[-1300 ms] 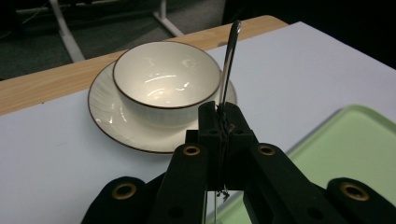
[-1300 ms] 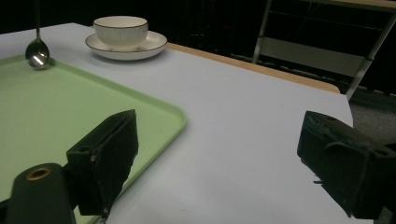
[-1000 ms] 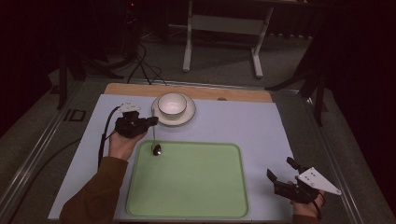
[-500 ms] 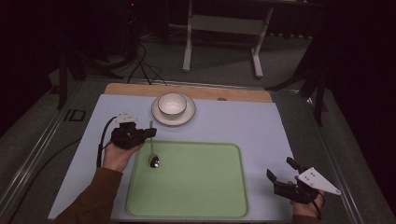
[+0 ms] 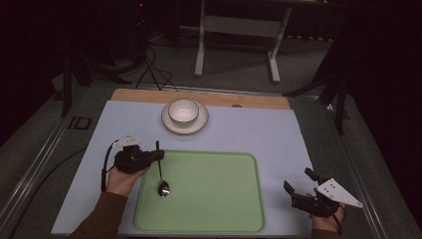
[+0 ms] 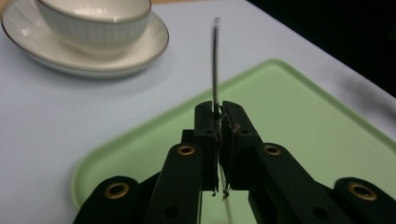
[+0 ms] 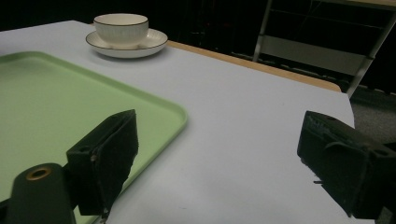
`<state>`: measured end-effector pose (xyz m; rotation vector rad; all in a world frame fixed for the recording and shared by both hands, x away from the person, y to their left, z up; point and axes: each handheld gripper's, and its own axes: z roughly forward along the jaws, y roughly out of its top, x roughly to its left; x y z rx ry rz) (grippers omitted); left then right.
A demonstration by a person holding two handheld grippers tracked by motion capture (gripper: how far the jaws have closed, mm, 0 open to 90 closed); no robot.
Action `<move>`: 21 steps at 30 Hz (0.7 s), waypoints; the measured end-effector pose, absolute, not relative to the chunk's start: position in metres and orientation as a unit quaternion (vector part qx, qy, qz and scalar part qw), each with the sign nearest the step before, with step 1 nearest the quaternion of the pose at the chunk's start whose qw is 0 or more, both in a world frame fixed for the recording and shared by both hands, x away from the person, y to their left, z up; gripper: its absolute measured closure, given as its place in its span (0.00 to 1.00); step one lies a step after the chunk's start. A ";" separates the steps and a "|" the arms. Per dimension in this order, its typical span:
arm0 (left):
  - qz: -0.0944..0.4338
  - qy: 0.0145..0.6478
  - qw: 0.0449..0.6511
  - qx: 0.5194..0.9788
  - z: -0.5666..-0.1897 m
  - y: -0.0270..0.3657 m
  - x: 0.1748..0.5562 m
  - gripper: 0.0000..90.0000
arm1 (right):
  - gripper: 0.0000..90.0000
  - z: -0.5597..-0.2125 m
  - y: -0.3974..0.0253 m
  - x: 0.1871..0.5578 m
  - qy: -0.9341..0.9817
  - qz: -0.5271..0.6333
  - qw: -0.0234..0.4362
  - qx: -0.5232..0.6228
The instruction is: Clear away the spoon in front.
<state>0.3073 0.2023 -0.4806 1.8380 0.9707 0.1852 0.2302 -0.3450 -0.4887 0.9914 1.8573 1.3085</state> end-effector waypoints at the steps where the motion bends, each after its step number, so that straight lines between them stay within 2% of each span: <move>1: 0.073 0.403 0.504 0.761 -0.483 0.203 0.306 0.93 | 0.14 -0.489 -0.345 0.230 0.709 0.499 0.326 0.378; 21: 0.046 0.420 0.482 0.767 -0.507 0.210 0.293 0.88 | 0.14 -0.488 -0.345 0.230 0.709 0.500 0.325 0.375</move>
